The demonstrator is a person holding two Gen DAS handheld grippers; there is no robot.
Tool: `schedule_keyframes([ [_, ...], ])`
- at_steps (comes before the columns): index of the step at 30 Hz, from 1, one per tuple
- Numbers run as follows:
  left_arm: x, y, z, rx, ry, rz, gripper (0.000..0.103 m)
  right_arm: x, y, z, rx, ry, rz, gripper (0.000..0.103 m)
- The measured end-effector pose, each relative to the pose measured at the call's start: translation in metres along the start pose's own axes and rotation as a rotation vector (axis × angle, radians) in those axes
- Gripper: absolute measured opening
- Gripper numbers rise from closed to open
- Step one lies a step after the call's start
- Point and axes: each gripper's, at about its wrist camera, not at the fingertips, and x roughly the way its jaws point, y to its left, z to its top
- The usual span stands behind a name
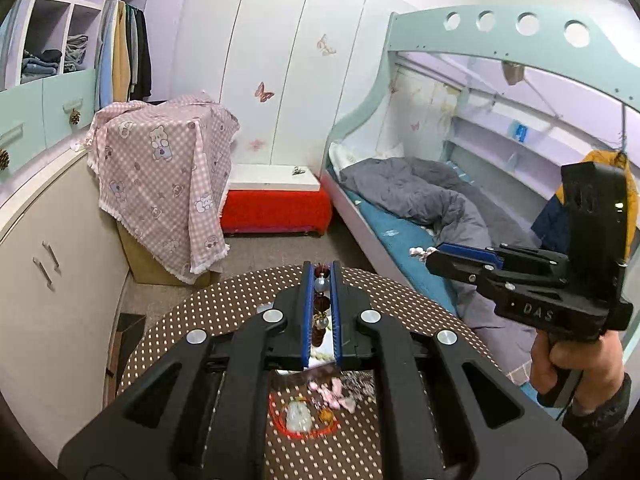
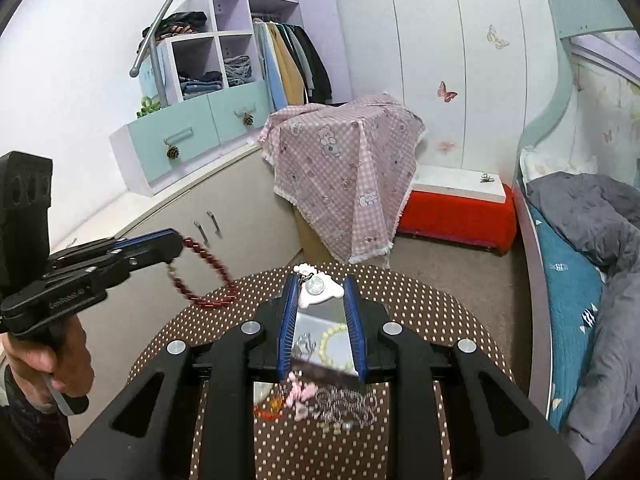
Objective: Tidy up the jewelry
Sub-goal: 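Grasp the red bead bracelet with the left gripper, drop it into the box, then grasp the red cord with the left gripper while the right gripper grasps the silver chain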
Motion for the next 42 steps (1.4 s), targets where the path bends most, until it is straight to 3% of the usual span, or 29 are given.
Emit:
schedule_keyframes([
  [7, 0.050, 0.014, -0.001, -0.040, 0.116, 0.004, 0.009, 0.045, -0.013, -0.003, 0.033, 0.092, 0.017, 0.022],
  [10, 0.060, 0.017, -0.003, -0.036, 0.146, 0.057, 0.013, 0.061, -0.021, -0.007, 0.060, 0.143, 0.000, 0.026],
  [11, 0.061, 0.017, -0.004, -0.035, 0.151, 0.071, 0.044, 0.064, -0.025, -0.009, 0.075, 0.147, -0.010, 0.039],
  [12, 0.058, 0.018, -0.005, -0.042, 0.141, 0.085, 0.072, 0.064, -0.028, -0.010, 0.091, 0.142, -0.024, 0.067],
  [13, 0.053, 0.019, -0.005, -0.049, 0.109, 0.102, 0.097, 0.062, -0.031, -0.011, 0.102, 0.130, -0.044, 0.080],
  [14, 0.047, 0.019, -0.005, -0.050, 0.078, 0.120, 0.097, 0.058, -0.033, -0.012, 0.109, 0.112, -0.061, 0.091],
  [18, 0.034, 0.024, -0.006, -0.071, 0.058, 0.153, 0.097, 0.046, -0.040, -0.013, 0.149, 0.084, -0.076, 0.094],
  [29, -0.005, 0.037, -0.025, -0.126, 0.011, 0.235, 0.097, 0.012, -0.046, -0.020, 0.182, 0.033, -0.094, 0.095],
  [42, -0.023, 0.037, -0.064, -0.130, 0.038, 0.282, 0.097, -0.007, -0.039, -0.037, 0.170, 0.034, -0.108, 0.095],
])
